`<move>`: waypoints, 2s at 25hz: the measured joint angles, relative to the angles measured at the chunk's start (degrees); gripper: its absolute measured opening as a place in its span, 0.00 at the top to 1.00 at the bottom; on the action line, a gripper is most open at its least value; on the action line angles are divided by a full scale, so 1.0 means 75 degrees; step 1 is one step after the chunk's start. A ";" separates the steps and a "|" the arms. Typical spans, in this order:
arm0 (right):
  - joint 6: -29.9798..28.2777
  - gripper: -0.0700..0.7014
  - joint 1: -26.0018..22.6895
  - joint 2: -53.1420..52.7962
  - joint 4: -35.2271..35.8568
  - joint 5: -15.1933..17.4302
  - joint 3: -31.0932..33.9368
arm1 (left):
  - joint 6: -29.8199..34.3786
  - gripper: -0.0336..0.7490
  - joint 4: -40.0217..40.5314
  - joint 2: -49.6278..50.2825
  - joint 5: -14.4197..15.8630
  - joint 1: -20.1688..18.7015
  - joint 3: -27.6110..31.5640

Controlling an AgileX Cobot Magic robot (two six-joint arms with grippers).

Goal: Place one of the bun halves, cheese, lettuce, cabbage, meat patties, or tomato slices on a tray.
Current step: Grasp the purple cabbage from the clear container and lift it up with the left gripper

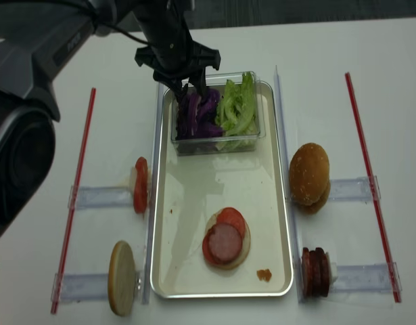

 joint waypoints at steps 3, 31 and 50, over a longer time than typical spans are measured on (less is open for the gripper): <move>0.0000 0.39 0.0000 0.0000 0.0000 0.0000 0.0000 | 0.0000 0.41 0.0000 0.0239 0.0175 -0.0016 -0.0332; 0.0013 0.39 0.0000 0.0000 0.0000 0.0000 0.0000 | 0.0000 0.50 0.0081 0.1150 0.0155 -0.0016 -0.0699; 0.0031 0.39 0.0000 0.0000 0.0000 0.0017 0.0000 | 0.0013 0.72 0.0081 0.1150 0.0128 -0.0016 -0.0699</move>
